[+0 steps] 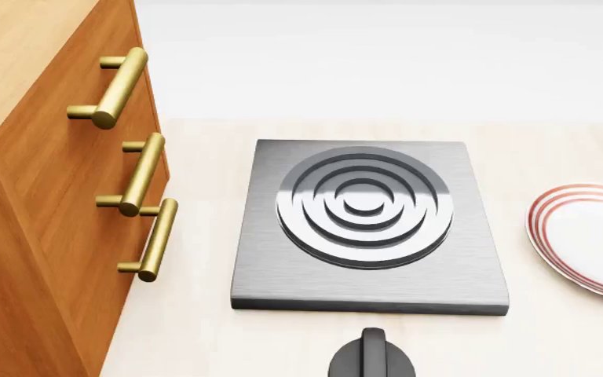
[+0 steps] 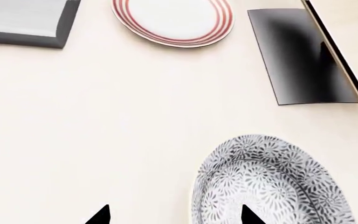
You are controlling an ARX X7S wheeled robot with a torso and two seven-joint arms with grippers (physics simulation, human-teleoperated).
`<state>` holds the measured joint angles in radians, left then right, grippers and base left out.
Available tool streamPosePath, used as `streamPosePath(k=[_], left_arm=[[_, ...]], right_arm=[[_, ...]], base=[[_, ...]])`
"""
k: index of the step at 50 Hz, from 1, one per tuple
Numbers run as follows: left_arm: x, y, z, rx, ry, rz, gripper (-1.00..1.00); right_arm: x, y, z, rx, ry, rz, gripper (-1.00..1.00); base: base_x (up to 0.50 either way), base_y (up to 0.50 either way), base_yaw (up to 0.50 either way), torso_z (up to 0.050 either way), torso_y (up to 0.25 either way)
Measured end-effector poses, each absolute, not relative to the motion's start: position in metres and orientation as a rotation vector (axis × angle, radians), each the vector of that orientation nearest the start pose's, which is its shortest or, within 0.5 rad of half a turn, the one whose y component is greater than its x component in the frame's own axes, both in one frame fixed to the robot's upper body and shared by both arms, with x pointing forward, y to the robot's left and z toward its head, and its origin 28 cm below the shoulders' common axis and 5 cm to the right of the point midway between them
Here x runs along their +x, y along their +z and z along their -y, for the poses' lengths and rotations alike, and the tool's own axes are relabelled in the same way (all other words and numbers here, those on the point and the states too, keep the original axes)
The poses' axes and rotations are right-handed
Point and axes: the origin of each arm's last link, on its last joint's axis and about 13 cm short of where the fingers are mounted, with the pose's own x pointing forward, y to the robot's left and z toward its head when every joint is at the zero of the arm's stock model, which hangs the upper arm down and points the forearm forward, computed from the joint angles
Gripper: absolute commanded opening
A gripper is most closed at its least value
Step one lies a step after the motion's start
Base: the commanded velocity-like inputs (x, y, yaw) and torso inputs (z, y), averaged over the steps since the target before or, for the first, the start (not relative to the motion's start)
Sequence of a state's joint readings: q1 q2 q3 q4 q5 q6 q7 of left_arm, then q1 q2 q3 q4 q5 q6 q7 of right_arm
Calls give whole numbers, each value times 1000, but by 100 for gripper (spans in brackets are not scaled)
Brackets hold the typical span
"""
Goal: Put the bowl on the stove.
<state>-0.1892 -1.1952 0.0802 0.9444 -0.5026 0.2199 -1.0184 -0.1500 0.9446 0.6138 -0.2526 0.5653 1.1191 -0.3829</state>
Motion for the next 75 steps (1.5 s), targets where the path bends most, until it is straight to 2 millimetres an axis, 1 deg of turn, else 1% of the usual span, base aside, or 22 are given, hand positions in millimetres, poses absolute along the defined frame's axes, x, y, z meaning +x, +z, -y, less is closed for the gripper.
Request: streamPosePath(k=[8, 25, 44, 52, 62, 63, 75], left_arm=[[147, 268, -265, 64, 113, 1091, 100], [148, 266, -264, 63, 111, 1084, 100], [150, 264, -263, 65, 107, 1075, 100], [151, 263, -263, 65, 105, 1073, 100], [151, 263, -263, 65, 106, 1071, 100], [151, 263, -263, 66, 106, 1071, 100], [151, 262, -263, 65, 106, 1069, 100]], right_arm=[[146, 148, 347, -133, -97, -690, 100], [148, 128, 351, -115, -150, -749, 100], [160, 109, 353, -122, -194, -803, 100], [165, 108, 356, -144, -217, -805, 100], [165, 105, 357, -160, -233, -807, 100], [165, 105, 357, -161, -233, -806, -100], [161, 103, 353, -174, -198, -786, -100]], base=[[0, 0, 0, 0, 0], [0, 0, 0, 0, 0], [0, 0, 0, 0, 0], [0, 0, 0, 0, 0], [0, 0, 0, -2, 0], [0, 0, 0, 0, 0], [0, 0, 0, 0, 0]])
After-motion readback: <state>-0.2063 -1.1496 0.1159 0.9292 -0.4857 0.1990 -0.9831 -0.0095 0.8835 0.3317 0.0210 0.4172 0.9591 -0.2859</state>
